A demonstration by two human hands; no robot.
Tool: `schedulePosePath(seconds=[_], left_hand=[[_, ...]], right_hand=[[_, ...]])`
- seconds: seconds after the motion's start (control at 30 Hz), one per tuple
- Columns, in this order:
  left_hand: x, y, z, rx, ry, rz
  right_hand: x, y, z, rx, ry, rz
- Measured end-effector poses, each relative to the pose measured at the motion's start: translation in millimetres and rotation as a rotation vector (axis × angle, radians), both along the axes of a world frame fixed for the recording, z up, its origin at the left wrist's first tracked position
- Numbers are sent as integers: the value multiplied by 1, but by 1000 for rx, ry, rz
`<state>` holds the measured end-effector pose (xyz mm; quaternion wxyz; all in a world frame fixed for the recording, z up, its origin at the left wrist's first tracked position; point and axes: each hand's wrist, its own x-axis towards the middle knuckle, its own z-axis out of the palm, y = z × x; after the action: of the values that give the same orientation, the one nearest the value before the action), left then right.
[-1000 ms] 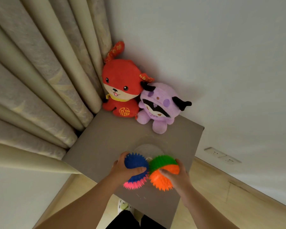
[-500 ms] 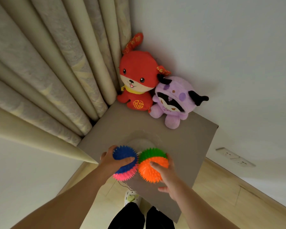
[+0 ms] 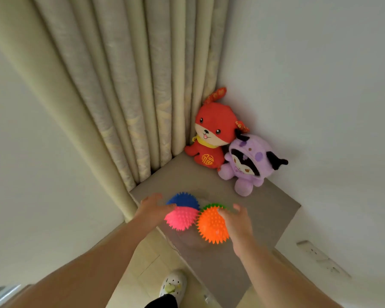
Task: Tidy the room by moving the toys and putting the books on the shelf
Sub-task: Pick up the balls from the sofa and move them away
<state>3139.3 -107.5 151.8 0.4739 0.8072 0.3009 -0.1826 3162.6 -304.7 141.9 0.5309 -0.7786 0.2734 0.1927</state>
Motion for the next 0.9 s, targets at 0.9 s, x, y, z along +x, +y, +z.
schedulePosePath(seconds=[0.9], left_hand=[[-621,91,140,50,-558,1482]], right_hand=[[-498,281,147,428,74,1458]])
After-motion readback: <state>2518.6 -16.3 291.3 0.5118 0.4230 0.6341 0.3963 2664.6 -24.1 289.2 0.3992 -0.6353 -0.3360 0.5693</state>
